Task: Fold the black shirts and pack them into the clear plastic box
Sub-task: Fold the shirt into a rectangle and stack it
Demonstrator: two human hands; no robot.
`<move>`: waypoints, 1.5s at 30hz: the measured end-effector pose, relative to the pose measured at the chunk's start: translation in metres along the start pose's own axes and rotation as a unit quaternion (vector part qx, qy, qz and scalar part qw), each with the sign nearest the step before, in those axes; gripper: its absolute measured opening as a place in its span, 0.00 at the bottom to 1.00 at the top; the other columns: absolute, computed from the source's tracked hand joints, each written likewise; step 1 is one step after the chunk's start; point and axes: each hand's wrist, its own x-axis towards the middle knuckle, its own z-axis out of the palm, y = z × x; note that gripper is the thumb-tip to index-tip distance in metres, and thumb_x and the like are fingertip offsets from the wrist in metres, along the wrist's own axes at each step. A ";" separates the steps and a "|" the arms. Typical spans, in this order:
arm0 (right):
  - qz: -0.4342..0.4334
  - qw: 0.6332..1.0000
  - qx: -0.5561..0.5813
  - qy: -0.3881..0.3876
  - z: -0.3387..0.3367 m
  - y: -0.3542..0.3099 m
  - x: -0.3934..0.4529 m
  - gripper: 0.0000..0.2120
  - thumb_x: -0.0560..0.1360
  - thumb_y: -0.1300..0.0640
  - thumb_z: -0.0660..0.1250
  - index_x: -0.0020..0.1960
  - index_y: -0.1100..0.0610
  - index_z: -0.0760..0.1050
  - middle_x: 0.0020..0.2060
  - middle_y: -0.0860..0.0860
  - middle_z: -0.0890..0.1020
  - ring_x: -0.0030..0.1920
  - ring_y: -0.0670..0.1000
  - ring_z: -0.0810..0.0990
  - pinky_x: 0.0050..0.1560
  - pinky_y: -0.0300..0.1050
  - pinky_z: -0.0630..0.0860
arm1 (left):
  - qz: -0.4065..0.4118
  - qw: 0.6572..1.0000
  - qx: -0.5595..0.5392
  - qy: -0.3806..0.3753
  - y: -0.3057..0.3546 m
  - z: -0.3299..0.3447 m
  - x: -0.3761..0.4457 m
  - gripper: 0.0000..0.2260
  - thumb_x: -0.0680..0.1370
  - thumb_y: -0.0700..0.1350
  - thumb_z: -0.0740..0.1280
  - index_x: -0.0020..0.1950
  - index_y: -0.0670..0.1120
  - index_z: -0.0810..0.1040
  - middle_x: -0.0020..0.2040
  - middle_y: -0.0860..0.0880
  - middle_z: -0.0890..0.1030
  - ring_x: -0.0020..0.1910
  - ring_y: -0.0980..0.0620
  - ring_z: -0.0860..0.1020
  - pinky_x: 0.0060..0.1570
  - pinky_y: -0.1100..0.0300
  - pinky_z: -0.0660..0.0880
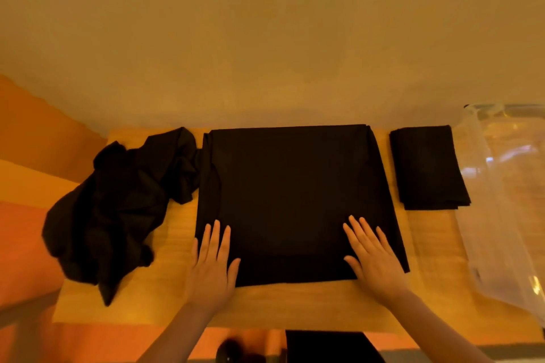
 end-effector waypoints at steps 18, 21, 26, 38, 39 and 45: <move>-0.065 0.997 -0.029 -0.038 0.029 -0.028 -0.117 0.39 0.74 0.33 0.52 0.76 0.50 0.43 0.73 0.49 0.59 0.76 0.49 0.43 0.72 0.50 0.43 | 0.232 0.968 0.092 -0.013 -0.011 0.019 -0.096 0.37 0.70 0.60 0.69 0.72 0.44 0.59 0.71 0.44 0.68 0.76 0.49 0.41 0.70 0.48 0.45; -0.061 0.997 -0.037 -0.033 0.030 -0.026 -0.116 0.44 0.65 0.49 0.74 0.74 0.52 0.54 0.70 0.52 0.68 0.74 0.49 0.55 0.71 0.48 0.44 | 0.245 0.962 0.118 -0.027 -0.025 0.015 -0.089 0.44 0.61 0.45 0.79 0.72 0.45 0.59 0.69 0.46 0.70 0.75 0.51 0.40 0.71 0.51 0.45; -0.061 0.997 -0.044 0.010 0.037 -0.024 -0.124 0.45 0.57 0.70 0.76 0.70 0.55 0.62 0.66 0.53 0.73 0.67 0.51 0.67 0.72 0.47 0.54 | 0.256 0.957 0.126 -0.047 -0.037 0.009 -0.095 0.45 0.54 0.32 0.77 0.69 0.46 0.64 0.65 0.48 0.75 0.74 0.52 0.56 0.70 0.56 0.44; -0.033 0.965 0.154 -0.209 -0.050 -0.009 -0.099 0.17 0.80 0.61 0.56 0.67 0.52 0.70 0.63 0.45 0.73 0.67 0.46 0.69 0.63 0.36 0.65 | 0.130 0.947 -0.136 -0.262 -0.026 -0.067 -0.062 0.16 0.81 0.40 0.55 0.67 0.49 0.72 0.64 0.52 0.76 0.60 0.56 0.75 0.58 0.64 0.70; -0.018 0.960 0.165 -0.227 -0.060 -0.006 -0.090 0.15 0.80 0.59 0.57 0.64 0.52 0.73 0.59 0.46 0.75 0.63 0.47 0.73 0.58 0.35 0.69 | 0.121 0.938 -0.155 -0.284 -0.026 -0.078 -0.054 0.14 0.81 0.42 0.57 0.65 0.48 0.75 0.56 0.51 0.79 0.49 0.60 0.77 0.49 0.66 0.73; 0.026 0.953 0.192 -0.233 -0.117 0.013 -0.022 0.08 0.79 0.56 0.60 0.57 0.51 0.75 0.43 0.43 0.75 0.40 0.38 0.71 0.39 0.23 0.68 | 0.089 0.930 -0.164 -0.317 -0.022 -0.142 0.028 0.12 0.81 0.45 0.59 0.62 0.46 0.76 0.50 0.47 0.80 0.44 0.56 0.78 0.44 0.64 0.72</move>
